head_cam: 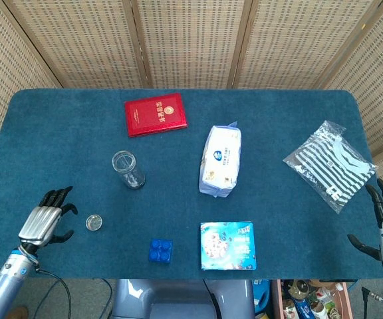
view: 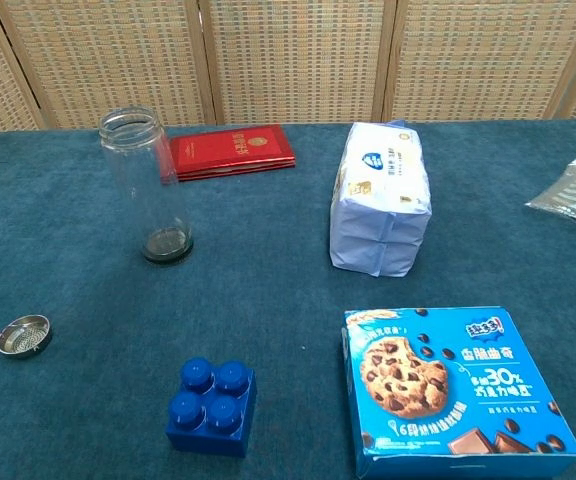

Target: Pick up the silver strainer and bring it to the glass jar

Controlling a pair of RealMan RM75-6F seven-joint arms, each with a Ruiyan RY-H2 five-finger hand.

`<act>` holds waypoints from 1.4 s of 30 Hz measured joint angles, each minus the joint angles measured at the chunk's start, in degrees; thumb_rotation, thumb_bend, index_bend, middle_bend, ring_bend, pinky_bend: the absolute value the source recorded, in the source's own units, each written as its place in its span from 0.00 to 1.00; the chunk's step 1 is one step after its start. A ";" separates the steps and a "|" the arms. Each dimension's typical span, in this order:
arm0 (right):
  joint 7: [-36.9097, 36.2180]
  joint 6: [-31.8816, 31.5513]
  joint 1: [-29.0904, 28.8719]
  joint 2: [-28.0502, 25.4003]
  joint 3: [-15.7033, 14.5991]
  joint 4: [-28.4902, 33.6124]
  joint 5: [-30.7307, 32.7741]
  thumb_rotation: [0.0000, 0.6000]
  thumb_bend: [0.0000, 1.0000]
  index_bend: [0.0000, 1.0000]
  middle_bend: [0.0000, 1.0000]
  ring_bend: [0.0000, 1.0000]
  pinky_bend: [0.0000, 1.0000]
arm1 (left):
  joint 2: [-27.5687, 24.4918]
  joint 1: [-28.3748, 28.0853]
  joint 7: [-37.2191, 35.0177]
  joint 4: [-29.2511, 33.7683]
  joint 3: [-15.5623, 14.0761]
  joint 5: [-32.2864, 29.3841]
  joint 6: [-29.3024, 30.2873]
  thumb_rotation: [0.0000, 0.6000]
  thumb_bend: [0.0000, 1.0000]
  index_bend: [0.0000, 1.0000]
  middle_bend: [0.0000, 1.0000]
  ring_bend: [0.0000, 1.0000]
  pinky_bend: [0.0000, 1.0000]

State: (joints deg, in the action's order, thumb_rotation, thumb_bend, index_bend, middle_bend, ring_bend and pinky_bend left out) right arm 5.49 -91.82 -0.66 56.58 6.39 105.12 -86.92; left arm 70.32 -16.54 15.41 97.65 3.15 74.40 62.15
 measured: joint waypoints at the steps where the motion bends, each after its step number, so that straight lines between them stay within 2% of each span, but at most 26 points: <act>1: -0.27 0.12 -0.02 -0.18 0.00 0.01 0.09 1.00 0.00 0.00 0.00 0.00 0.00 | 0.92 -0.35 0.62 -0.76 0.14 -0.95 -0.43 1.00 0.32 0.41 0.00 0.00 0.00; 6: -1.77 0.57 -0.07 -0.78 -0.13 0.08 0.15 1.00 0.00 0.01 0.00 0.00 0.00 | 4.66 -1.57 2.87 -3.67 0.60 -4.37 -1.54 1.00 0.40 0.41 0.00 0.00 0.00; 20: -3.76 0.58 0.06 -1.78 -0.22 0.23 0.16 1.00 0.00 0.01 0.00 0.00 0.00 | 11.05 -3.76 7.08 -6.71 0.38 -8.56 -1.58 1.00 0.40 0.48 0.00 0.00 0.00; 26: -4.44 0.65 0.04 -1.98 -0.10 0.08 0.50 1.00 0.00 0.01 0.00 0.00 0.00 | 11.84 -4.21 7.30 -7.06 0.07 -9.02 -1.26 1.00 0.40 0.53 0.00 0.00 0.00; 42: -5.26 0.95 -0.06 -2.20 -0.06 -0.06 0.88 1.00 0.00 0.03 0.00 0.00 0.00 | 12.60 -5.40 9.00 -7.41 -0.16 -11.44 -1.19 1.00 0.43 0.53 0.00 0.00 0.00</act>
State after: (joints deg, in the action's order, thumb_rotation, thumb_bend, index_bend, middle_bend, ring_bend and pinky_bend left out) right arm 0.23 -90.87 -0.72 54.37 6.33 105.05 -86.04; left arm 82.92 -21.94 24.41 90.24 2.99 62.97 60.96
